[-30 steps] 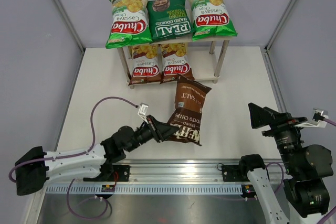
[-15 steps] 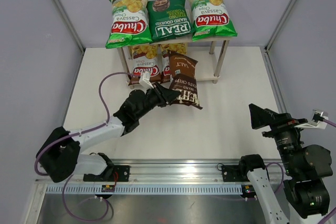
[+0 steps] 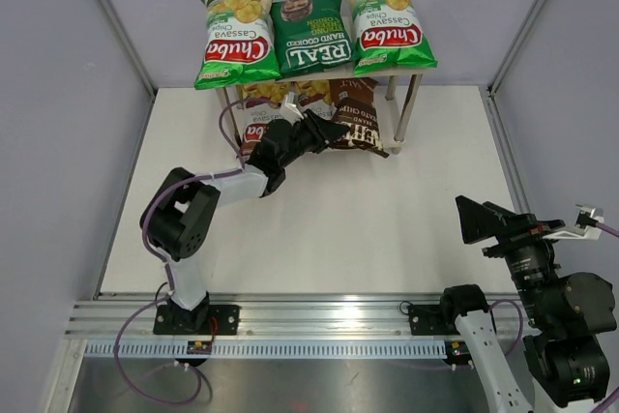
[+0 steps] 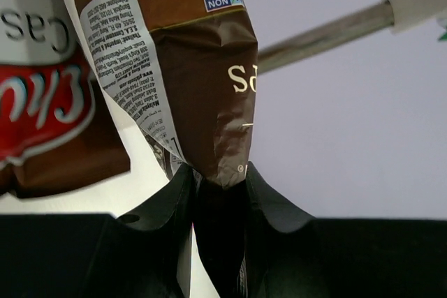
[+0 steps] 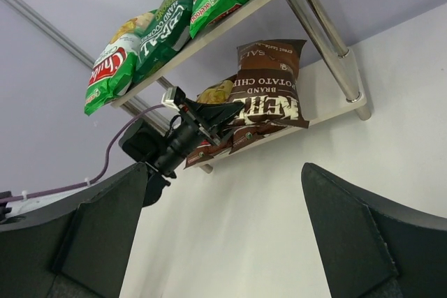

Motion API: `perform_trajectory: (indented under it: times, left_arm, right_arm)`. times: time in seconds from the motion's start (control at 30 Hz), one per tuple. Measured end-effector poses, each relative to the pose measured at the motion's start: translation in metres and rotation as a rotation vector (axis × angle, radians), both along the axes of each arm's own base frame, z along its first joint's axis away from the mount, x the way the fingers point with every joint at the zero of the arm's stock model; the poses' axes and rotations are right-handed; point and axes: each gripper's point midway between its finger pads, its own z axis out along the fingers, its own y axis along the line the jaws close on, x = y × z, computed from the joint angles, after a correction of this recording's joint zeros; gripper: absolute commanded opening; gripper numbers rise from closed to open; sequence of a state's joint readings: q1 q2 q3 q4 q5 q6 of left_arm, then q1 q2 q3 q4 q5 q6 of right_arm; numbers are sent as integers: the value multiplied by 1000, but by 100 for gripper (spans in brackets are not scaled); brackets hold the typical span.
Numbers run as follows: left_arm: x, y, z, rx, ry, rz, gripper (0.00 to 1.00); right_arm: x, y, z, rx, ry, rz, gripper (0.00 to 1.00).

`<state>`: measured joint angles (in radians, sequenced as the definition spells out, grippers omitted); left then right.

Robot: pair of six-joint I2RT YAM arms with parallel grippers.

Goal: Place and organize the chips bags onto the shelf

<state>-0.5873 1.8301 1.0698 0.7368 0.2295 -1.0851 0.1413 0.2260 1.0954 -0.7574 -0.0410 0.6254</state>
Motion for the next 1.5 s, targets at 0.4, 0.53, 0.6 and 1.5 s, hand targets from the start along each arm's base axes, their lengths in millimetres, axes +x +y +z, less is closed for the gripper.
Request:
perform_trajectory:
  times: [0.4, 0.53, 0.6, 1.5]
  left_arm:
    - [69, -19, 2, -56, -14, 25, 15]
    - [79, -37, -23, -67, 37, -29, 17]
    - [79, -44, -40, -72, 78, -57, 17]
    - [54, -42, -53, 267, 159, -67, 77]
  right_arm:
    - [-11, 5, 9, 6, -41, 39, 100]
    - [-13, 8, 10, 7, -43, 54, 100]
    - [-13, 8, 10, 7, -45, 57, 99]
    - [-20, 12, 9, 27, -58, 83, 99]
